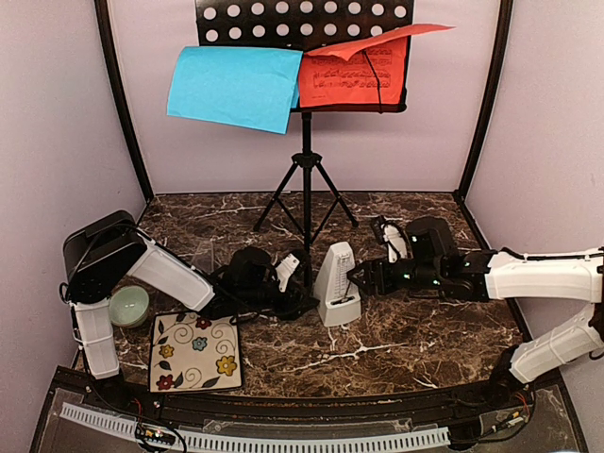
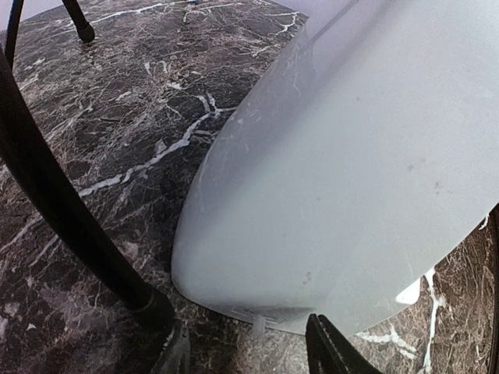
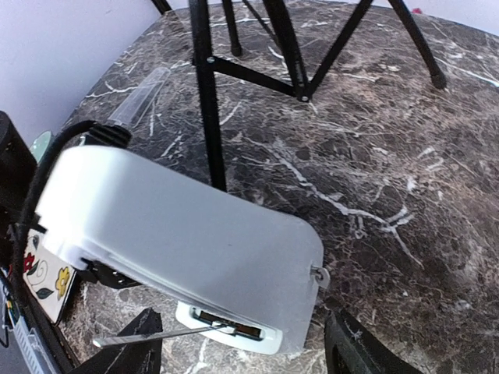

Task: Set up the instrument practice props

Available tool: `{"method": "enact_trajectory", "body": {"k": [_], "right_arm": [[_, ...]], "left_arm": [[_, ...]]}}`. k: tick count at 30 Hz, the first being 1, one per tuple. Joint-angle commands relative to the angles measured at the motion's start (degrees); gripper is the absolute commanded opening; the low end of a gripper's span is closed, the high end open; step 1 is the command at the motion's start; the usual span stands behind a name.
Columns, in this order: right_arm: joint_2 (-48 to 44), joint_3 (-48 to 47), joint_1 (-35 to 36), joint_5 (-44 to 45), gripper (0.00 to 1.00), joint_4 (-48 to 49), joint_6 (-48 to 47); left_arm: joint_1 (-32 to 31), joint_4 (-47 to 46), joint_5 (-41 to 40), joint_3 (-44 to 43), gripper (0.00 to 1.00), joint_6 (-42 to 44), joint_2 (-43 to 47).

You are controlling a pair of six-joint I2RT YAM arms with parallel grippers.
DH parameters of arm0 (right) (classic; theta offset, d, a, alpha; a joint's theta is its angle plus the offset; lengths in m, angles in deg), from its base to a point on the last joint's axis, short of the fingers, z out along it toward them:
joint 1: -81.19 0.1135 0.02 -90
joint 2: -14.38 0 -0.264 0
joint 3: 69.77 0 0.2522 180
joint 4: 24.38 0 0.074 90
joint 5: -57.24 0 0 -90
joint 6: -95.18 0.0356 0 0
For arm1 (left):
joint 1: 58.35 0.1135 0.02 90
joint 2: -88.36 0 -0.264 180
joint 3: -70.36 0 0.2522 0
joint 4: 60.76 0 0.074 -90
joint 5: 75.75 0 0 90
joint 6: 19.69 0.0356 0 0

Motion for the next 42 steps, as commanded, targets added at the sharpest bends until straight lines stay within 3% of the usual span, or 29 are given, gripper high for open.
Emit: {"method": "enact_trajectory", "body": {"k": [1,12,22,34,42], "right_arm": [[-2.31,-1.60,-0.44,7.30,0.71,-3.43,-0.43],[0.18,1.61,-11.44,7.17,0.64,-5.73,0.12],[0.17,1.70,-23.22,4.88,0.64,-8.33,-2.06],[-8.05,-1.03,-27.44,-1.81,0.76,-9.37,-5.24],[-9.46,-3.81,-29.58,-4.24,0.81,-9.31,-6.08]], "left_arm": [[-0.33,0.48,-0.48,-0.12,0.53,0.20,2.30],[-0.28,1.03,-0.76,-0.37,0.53,0.52,2.05],[0.02,1.53,-3.33,1.82,0.53,0.30,4.45],[8.94,1.39,-4.03,11.45,0.54,-2.70,17.74],[14.50,9.20,-6.39,11.61,0.54,0.12,29.05]]}}
